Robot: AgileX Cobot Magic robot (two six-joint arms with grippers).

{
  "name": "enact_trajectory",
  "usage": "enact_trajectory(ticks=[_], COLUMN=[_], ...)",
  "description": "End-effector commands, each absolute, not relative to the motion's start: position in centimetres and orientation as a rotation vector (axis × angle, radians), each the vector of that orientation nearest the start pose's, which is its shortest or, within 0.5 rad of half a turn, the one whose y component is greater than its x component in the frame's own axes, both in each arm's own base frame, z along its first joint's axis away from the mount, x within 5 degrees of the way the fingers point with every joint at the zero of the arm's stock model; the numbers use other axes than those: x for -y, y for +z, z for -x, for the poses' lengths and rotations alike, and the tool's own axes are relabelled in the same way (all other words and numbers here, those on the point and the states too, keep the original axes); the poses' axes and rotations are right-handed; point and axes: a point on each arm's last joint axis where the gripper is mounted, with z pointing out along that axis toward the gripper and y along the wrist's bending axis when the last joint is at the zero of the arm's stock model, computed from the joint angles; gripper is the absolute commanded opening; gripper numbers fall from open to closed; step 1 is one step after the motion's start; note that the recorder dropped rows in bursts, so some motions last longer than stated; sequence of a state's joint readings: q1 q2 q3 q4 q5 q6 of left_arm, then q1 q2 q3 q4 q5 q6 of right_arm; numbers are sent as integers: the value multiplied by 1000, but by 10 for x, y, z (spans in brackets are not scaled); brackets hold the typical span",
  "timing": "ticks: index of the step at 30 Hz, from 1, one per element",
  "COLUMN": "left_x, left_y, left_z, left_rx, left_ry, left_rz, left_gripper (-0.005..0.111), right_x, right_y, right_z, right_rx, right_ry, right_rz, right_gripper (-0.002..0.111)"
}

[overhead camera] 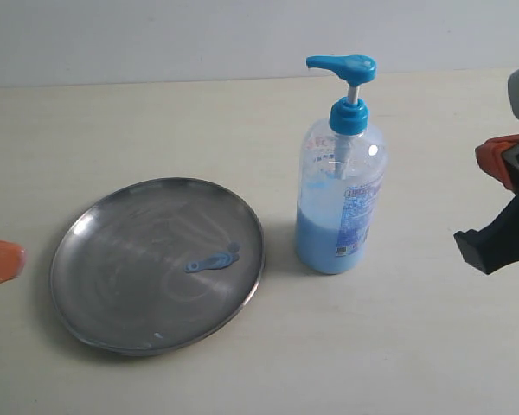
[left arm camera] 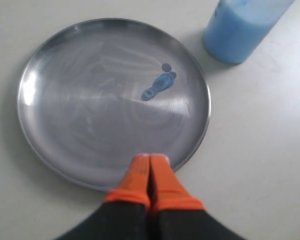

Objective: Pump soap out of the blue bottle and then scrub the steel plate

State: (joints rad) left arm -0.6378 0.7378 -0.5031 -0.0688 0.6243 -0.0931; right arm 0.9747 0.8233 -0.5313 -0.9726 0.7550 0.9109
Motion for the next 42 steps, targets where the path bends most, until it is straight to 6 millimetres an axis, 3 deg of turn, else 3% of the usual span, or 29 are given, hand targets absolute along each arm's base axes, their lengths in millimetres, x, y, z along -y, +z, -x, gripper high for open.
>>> enact_trajectory(ticks=[1,26,33,42], left_x=[84,84,87,102], left_y=[267,268,269,240], left_z=[-108,-109,-112,-131], left_rx=[-2236,-2207,-2226,-2434], left_ry=[-439,-438,-497,-460], left_rz=[-596,-604,-498,-472], left_gripper=[0,0,0,0], right_x=[-89,-89,-89,-89], right_y=[277,276,276,276], right_z=[-121,-121,-121,-120], right_rx=[-2065,-2082,-2082,-2084], right_ry=[-25,-10,-10,-9], right_rz=[590,581,581,580], right_gripper=[0,0,0,0])
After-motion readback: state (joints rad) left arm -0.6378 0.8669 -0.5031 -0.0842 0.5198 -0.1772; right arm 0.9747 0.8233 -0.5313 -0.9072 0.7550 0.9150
